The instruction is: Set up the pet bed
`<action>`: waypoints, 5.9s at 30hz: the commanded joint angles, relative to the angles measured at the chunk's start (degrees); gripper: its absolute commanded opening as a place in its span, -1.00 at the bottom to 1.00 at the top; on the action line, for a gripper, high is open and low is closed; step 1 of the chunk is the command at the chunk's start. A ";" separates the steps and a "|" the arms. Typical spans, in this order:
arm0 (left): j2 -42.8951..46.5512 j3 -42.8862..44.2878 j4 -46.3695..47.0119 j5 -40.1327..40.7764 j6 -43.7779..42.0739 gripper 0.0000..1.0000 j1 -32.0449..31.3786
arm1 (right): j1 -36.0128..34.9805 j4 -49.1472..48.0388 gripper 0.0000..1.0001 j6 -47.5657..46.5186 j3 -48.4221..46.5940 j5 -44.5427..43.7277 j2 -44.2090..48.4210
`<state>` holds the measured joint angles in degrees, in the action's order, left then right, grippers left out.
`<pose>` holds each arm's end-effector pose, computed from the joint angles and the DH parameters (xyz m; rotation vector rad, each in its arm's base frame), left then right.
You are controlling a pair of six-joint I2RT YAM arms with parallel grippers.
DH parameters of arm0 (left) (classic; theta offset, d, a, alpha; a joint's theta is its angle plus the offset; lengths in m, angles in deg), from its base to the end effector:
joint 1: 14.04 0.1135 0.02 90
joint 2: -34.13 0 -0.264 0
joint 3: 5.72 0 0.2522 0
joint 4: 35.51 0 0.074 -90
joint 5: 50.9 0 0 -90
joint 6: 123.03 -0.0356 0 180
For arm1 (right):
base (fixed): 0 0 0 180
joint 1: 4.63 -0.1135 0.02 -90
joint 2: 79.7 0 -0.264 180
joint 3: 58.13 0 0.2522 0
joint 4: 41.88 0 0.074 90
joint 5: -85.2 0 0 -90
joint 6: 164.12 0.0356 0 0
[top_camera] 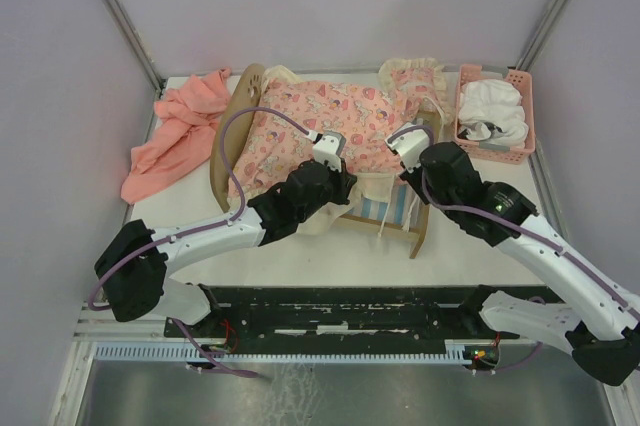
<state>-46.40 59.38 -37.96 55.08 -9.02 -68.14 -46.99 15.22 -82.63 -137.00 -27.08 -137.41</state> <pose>0.1971 -0.2556 0.2736 0.3083 1.9016 -0.6704 0.1574 0.1253 0.3649 -0.7234 2.0206 -0.0851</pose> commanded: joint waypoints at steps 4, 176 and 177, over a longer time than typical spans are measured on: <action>-0.55 -0.56 0.81 2.47 1.21 -0.95 0.65 | -1.04 -1.81 -0.76 -3.24 -0.97 -9.18 0.39; -6.76 -15.37 31.25 -14.82 -0.63 0.09 -11.66 | -19.21 -31.95 -0.96 71.44 36.32 -14.99 12.96; -7.52 -14.96 31.65 -14.44 -0.49 0.09 -12.10 | -19.17 -31.83 -0.96 71.42 36.35 -15.15 13.10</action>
<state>-51.17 41.30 -13.02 37.12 -9.08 -79.14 -66.03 -10.01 -13.39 -99.16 -37.75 -126.96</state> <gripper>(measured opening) 0.542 0.027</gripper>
